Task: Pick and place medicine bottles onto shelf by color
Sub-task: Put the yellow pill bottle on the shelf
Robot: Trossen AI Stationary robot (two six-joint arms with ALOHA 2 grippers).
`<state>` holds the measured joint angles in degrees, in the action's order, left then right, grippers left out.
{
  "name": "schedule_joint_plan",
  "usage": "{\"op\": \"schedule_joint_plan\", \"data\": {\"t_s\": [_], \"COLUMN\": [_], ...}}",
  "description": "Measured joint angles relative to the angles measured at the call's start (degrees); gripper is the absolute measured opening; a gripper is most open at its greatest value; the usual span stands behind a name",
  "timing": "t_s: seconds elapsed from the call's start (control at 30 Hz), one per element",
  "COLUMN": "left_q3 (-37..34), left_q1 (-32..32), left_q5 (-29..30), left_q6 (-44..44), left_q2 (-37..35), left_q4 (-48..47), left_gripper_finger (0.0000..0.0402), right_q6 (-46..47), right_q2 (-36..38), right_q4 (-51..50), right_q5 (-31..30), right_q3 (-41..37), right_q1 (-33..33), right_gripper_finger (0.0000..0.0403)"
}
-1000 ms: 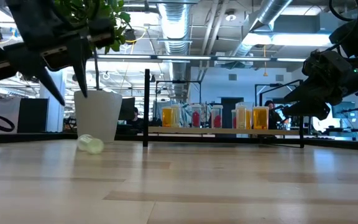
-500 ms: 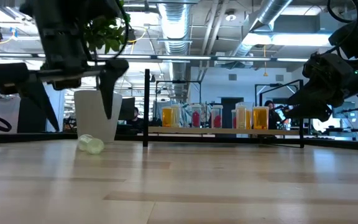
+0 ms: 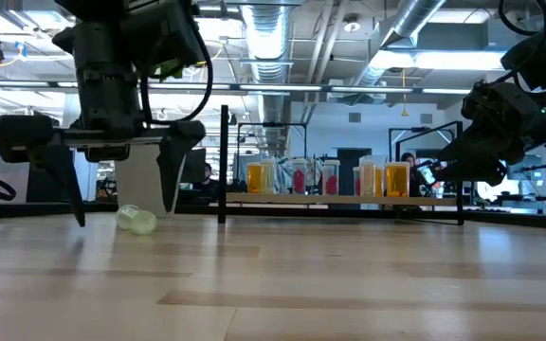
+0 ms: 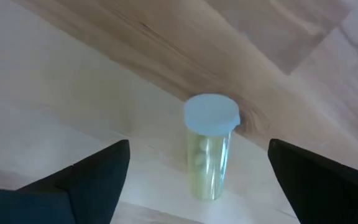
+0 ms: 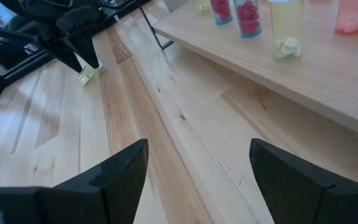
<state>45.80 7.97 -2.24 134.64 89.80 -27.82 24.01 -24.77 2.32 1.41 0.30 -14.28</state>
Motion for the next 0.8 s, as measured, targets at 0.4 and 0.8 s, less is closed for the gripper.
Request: {"op": "schedule_joint_plan", "data": {"t_s": [0.4, 0.8], "left_q3": [0.17, 0.07], "left_q1": [0.09, 0.15], "left_q5": [-0.89, -0.54], "left_q6": [-1.39, -3.75], "left_q2": [2.78, 2.89], "left_q4": [-0.1, -0.86], "left_gripper_finger": [0.0266, 0.013], "right_q6": [0.0, 0.0], "right_q2": [0.0, 0.0], "right_q4": [-0.12, -0.12], "right_q5": [-0.02, -0.02], "right_q3": [0.0, 0.0], "right_q1": [-0.01, 0.01], "right_gripper_finger": [0.0301, 0.0301]}}
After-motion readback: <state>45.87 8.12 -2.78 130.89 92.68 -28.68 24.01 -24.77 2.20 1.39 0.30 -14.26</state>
